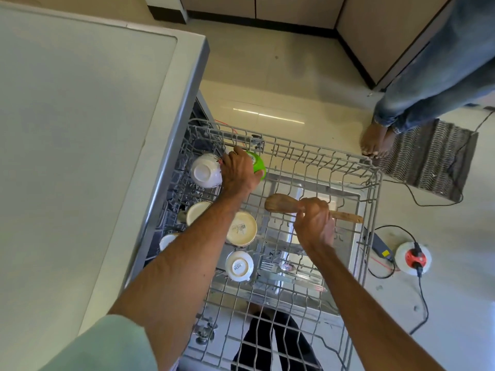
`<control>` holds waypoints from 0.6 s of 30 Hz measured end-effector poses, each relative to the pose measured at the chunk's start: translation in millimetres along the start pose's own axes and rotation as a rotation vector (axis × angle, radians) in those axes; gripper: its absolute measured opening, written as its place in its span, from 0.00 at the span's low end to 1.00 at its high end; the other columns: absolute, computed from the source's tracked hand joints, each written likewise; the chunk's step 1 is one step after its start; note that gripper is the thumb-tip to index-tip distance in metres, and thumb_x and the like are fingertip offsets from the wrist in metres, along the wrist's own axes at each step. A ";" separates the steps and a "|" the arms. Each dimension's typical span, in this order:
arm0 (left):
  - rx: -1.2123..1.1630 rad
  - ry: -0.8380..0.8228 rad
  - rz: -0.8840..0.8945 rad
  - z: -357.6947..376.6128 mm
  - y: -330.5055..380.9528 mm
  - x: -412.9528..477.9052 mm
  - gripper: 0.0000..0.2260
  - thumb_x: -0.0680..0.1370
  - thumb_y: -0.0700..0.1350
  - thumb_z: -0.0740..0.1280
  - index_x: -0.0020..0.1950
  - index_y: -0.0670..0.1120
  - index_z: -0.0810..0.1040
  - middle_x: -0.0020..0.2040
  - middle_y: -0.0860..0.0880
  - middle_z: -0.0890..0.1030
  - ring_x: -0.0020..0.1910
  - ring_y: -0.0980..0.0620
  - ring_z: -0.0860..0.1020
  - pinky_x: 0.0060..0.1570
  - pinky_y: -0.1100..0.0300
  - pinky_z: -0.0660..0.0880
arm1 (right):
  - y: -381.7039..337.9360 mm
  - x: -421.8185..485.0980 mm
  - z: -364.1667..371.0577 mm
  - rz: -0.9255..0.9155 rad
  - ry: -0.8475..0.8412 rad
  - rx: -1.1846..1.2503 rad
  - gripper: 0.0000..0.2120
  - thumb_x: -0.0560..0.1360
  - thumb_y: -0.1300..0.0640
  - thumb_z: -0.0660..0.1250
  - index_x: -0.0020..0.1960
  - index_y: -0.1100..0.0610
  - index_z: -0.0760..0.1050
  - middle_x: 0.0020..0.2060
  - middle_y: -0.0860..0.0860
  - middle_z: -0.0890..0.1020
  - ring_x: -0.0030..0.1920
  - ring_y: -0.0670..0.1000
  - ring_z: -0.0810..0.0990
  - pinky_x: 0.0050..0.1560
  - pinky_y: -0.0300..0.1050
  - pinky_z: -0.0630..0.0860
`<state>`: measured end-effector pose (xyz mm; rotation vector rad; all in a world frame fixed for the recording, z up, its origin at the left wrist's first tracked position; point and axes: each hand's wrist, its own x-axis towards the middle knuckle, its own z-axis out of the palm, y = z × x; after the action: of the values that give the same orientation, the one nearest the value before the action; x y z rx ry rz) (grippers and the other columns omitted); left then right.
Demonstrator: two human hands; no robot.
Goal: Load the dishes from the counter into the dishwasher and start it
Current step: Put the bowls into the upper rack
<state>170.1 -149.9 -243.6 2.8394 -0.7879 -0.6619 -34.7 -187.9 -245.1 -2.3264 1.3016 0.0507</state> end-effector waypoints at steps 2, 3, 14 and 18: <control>0.039 -0.031 -0.017 -1.0 0.2 -2.0 0.47 0.67 0.63 0.77 0.74 0.37 0.61 0.69 0.37 0.70 0.69 0.38 0.68 0.65 0.46 0.70 | -4.7 -2.9 -4.6 0.013 0.014 0.049 0.10 0.72 0.70 0.71 0.51 0.61 0.84 0.48 0.59 0.85 0.48 0.58 0.83 0.39 0.51 0.83; 0.057 -0.050 -0.031 -1.7 -0.2 -3.5 0.49 0.66 0.63 0.78 0.75 0.39 0.60 0.70 0.36 0.68 0.69 0.37 0.67 0.65 0.46 0.69 | -5.9 -4.5 -6.6 0.016 0.025 0.067 0.09 0.73 0.70 0.70 0.51 0.61 0.84 0.48 0.59 0.85 0.48 0.59 0.83 0.39 0.50 0.82; 0.094 -0.077 0.018 -6.7 -9.3 -22.4 0.53 0.58 0.56 0.84 0.74 0.43 0.60 0.70 0.37 0.66 0.68 0.38 0.68 0.60 0.47 0.74 | 2.0 -13.4 11.8 0.045 -0.040 0.151 0.13 0.75 0.68 0.68 0.56 0.57 0.83 0.49 0.55 0.86 0.34 0.45 0.77 0.27 0.27 0.62; 0.112 -0.031 0.020 2.8 -10.8 -34.9 0.52 0.59 0.58 0.83 0.72 0.39 0.60 0.67 0.39 0.71 0.65 0.41 0.70 0.60 0.51 0.73 | -5.6 -14.4 10.1 0.036 -0.020 0.186 0.12 0.73 0.68 0.70 0.52 0.56 0.84 0.50 0.55 0.86 0.42 0.52 0.84 0.34 0.31 0.68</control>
<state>147.1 -122.7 -235.3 2.9231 -0.8836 -0.6813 -36.1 -169.8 -248.3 -2.1403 1.2816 -0.0339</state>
